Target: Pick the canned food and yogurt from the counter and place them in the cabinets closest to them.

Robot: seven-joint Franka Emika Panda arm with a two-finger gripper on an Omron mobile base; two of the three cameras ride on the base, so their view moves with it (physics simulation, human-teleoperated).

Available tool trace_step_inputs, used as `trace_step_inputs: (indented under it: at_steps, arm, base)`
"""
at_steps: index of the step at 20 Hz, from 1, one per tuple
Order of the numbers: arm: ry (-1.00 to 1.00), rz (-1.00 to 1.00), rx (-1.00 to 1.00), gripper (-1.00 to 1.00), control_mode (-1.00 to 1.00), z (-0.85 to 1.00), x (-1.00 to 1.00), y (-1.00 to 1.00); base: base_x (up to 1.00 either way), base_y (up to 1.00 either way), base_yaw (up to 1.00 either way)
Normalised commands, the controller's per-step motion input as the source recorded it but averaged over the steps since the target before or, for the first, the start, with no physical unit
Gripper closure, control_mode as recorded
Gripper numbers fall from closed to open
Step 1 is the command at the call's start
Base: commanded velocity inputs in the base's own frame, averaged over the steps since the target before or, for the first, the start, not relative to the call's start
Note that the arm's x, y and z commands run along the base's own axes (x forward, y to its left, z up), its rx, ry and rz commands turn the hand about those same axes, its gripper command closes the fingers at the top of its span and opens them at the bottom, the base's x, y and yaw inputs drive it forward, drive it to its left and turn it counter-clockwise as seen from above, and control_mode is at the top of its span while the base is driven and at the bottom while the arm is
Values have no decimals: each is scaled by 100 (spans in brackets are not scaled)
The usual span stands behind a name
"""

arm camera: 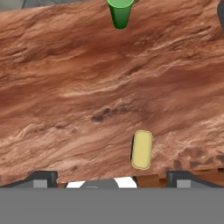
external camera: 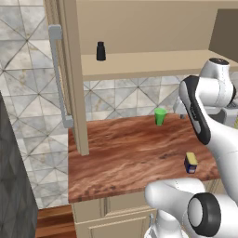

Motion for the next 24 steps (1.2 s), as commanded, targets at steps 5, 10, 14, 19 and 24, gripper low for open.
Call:
trace_step_inputs:
  at_steps: [5,10,14,19,24]
  arm:
    - [0,0,-1,-100,-100,-8,-1,-4]
    - [3,2,-3,-100,-100,-34,-7,-13]
    - [7,2,-3,-100,-100,-40,-8,-16]
    - [7,1,-4,-100,-100,-40,-7,-13]
    - [3,1,-1,-100,-100,-41,-7,-18]
  base:
    - [0,0,0]
    - [0,0,0]
    - [0,0,0]
    - [0,0,0]
    - [0,0,0]
